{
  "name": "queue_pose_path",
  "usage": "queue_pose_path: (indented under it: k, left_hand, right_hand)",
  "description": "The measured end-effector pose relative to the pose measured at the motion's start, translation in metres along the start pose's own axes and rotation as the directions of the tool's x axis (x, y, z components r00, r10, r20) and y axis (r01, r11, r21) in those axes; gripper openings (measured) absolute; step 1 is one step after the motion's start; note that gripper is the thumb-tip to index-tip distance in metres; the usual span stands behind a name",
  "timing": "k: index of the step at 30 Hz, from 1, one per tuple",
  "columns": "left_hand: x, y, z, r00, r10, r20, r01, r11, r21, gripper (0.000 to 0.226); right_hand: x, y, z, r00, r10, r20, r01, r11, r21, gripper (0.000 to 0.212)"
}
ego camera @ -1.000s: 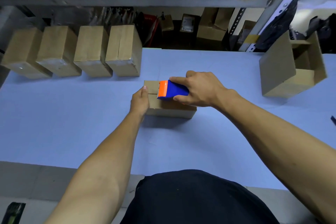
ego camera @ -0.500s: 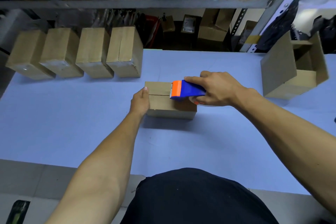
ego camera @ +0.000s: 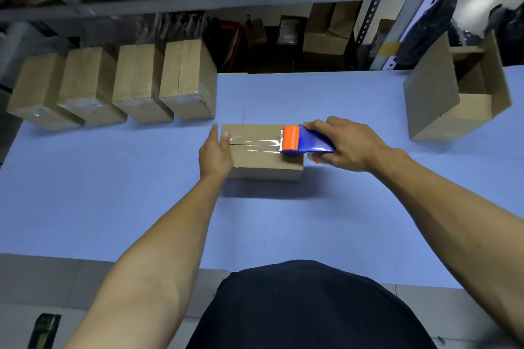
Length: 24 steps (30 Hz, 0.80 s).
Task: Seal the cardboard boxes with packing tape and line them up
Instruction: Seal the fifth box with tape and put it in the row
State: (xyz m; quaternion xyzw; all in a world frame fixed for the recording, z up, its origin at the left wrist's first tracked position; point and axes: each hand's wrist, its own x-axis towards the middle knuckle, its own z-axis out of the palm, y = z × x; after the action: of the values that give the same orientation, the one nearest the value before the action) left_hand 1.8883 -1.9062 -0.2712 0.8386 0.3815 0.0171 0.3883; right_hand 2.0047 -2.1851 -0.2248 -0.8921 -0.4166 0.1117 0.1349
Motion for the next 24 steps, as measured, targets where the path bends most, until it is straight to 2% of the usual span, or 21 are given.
queue_pose_path:
  k: [2,4,6,8,10,14,18,20,24]
  left_hand:
    - [-0.001,0.007,0.0,0.978,0.189,-0.092,-0.159,0.951,0.267,0.054]
    - [-0.005,0.02,0.006,0.92,0.39,-0.035,-0.337,0.834,0.438,0.063]
    - [-0.016,0.036,0.02,0.84,0.524,0.145,-0.535,0.749,0.391,0.053]
    - [-0.025,0.041,0.035,0.739,0.578,0.346,-0.672,0.665,0.326,0.048]
    - [-0.026,0.036,0.036,0.689,0.568,0.45,-0.721,0.601,0.344,0.055]
    - [-0.019,0.029,0.027,0.615,0.54,0.574,-0.786,0.477,0.394,0.087]
    - [-0.02,0.034,0.035,0.629,0.471,0.618,-0.777,0.399,0.486,0.119]
    - [-0.019,0.038,0.04,0.644,0.428,0.633,-0.764,0.342,0.546,0.123]
    - [-0.027,0.049,0.058,0.665,0.44,0.604,-0.744,0.319,0.587,0.107]
  right_hand:
    - [0.0,0.0,0.004,1.0,0.011,-0.004,-0.011,1.0,0.005,0.064]
    - [-0.001,0.0,0.006,1.0,0.028,-0.012,-0.028,1.0,0.006,0.063]
    - [-0.001,0.0,0.006,0.999,0.038,-0.016,-0.038,0.999,0.001,0.062]
    - [-0.002,0.001,0.007,0.999,0.044,-0.011,-0.044,0.999,0.005,0.061]
    - [-0.001,0.002,0.008,0.999,0.046,0.009,-0.046,0.999,0.015,0.06]
    - [0.003,0.004,0.005,0.999,0.041,0.023,-0.041,0.999,-0.003,0.061]
    - [0.009,0.002,0.007,0.998,0.033,0.044,-0.029,0.994,-0.102,0.065]
    - [0.014,-0.002,0.012,0.998,0.026,0.057,-0.016,0.987,-0.159,0.068]
    - [0.018,0.003,0.012,0.998,0.04,0.039,-0.034,0.99,-0.138,0.069]
